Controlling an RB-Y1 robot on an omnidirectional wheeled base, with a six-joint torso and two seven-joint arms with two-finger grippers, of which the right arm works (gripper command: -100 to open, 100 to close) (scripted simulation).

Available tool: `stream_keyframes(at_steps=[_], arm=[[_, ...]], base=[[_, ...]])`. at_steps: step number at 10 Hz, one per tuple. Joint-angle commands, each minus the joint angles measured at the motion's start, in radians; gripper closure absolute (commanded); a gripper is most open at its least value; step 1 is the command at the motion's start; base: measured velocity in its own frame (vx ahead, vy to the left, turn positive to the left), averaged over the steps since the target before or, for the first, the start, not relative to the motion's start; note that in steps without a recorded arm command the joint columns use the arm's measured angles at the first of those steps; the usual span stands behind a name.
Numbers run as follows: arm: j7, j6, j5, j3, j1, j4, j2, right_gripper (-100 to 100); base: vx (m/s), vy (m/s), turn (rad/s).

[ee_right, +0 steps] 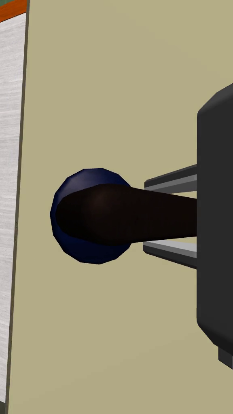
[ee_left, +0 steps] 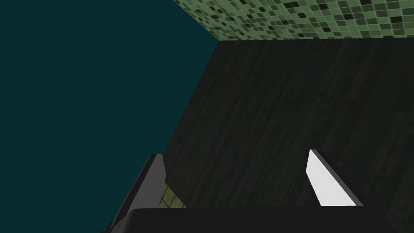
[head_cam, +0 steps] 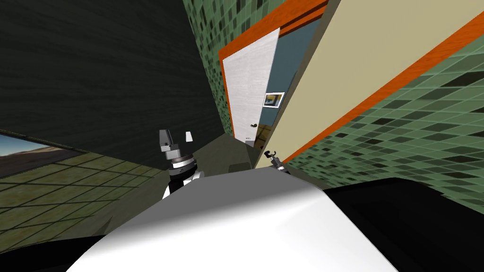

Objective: Pull the door open

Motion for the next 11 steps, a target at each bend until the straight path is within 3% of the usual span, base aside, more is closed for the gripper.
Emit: stream_keyframes(at_steps=[1, 8, 9, 10, 11], arm=[[-0.003, 0.012, 0.019, 0.037, -0.019, -0.013, 0.013, 100], [-0.002, 0.054, 0.047, 0.099, -0.069, -0.042, 0.028, 100], [-0.001, 0.068, 0.057, 0.120, -0.085, -0.051, 0.032, 100], [-0.001, 0.068, 0.057, 0.120, -0.085, -0.032, 0.032, 100], [-0.001, 0.068, 0.057, 0.120, -0.085, -0.051, 0.032, 100]], base=[[-0.144, -0.032, -0.092], [-0.090, -0.032, -0.063], [-0.064, -0.072, -0.091], [-0.058, -0.054, -0.024], [-0.035, -0.020, -0.016]])
